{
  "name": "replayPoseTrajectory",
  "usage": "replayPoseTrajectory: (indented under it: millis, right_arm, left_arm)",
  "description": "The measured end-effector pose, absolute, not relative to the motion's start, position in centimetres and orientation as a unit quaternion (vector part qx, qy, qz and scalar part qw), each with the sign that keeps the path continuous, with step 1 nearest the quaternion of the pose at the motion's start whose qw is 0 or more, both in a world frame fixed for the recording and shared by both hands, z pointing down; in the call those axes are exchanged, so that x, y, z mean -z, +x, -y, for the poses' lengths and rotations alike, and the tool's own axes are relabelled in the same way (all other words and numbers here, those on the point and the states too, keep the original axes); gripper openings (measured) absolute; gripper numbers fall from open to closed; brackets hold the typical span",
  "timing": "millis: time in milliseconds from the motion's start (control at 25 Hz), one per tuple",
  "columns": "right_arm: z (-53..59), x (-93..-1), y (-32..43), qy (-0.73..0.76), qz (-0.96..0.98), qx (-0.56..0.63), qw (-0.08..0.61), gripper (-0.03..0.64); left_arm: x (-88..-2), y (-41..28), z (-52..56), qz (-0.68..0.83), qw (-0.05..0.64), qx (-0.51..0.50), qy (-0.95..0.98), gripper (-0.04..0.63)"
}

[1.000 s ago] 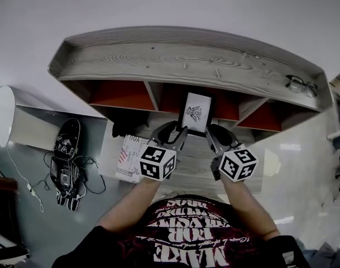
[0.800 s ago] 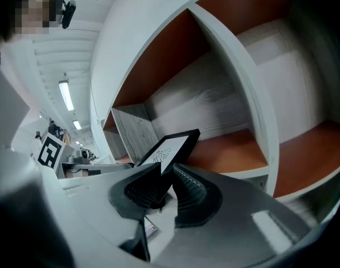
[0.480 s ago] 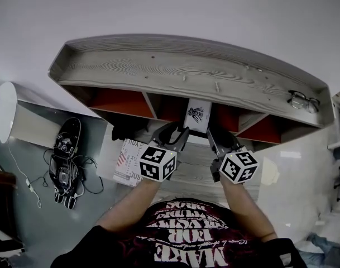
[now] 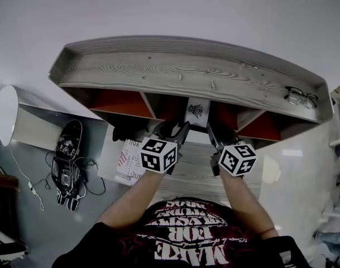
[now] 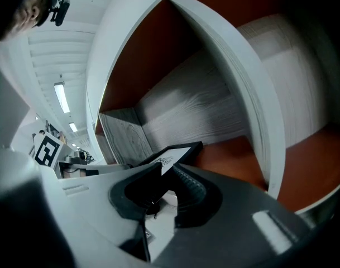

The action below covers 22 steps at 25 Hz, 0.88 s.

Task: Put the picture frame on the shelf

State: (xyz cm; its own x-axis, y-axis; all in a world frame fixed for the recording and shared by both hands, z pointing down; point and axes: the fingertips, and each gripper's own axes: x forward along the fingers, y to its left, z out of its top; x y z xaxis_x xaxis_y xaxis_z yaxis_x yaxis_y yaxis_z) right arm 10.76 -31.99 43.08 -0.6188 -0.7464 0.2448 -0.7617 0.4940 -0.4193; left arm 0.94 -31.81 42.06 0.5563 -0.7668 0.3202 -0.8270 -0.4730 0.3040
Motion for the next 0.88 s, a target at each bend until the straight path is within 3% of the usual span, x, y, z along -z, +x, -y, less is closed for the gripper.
replayPoseTrajectory:
  millis: [280, 440, 600, 640, 760, 800, 880]
  right_arm:
    - [32.4, -43.6, 10.9, 0.447, 0.862, -0.238, 0.024, 0.092]
    - [32.2, -43.4, 11.1, 0.444, 0.865, -0.232, 0.027, 0.175]
    - [31.2, -42.4, 11.8, 0.453, 0.865, -0.212, 0.022, 0.186]
    - [30.8, -42.1, 11.9, 0.454, 0.867, -0.204, 0.021, 0.172]
    - [29.2, -40.9, 11.6, 0.448, 0.877, -0.171, 0.023, 0.043]
    - [28.6, -40.5, 11.4, 0.445, 0.881, -0.161, 0.024, 0.025]
    - [27.4, -39.8, 10.8, 0.439, 0.887, -0.142, 0.033, 0.025]
  left_arm:
    - [-43.0, 1.2, 32.1, 0.459, 0.209, -0.088, 0.859, 0.158]
    - [-42.3, 0.4, 31.7, 0.463, 0.194, -0.086, 0.861, 0.175]
    - [-40.9, -1.1, 30.5, 0.472, 0.177, -0.061, 0.861, 0.175]
    - [-40.5, -1.5, 30.1, 0.473, 0.172, -0.058, 0.862, 0.173]
    - [-39.8, -2.1, 28.6, 0.472, 0.153, -0.065, 0.866, 0.074]
    - [-39.5, -2.3, 28.1, 0.471, 0.145, -0.069, 0.867, 0.019]
    - [-38.6, -2.8, 27.2, 0.472, 0.125, -0.073, 0.87, 0.0]
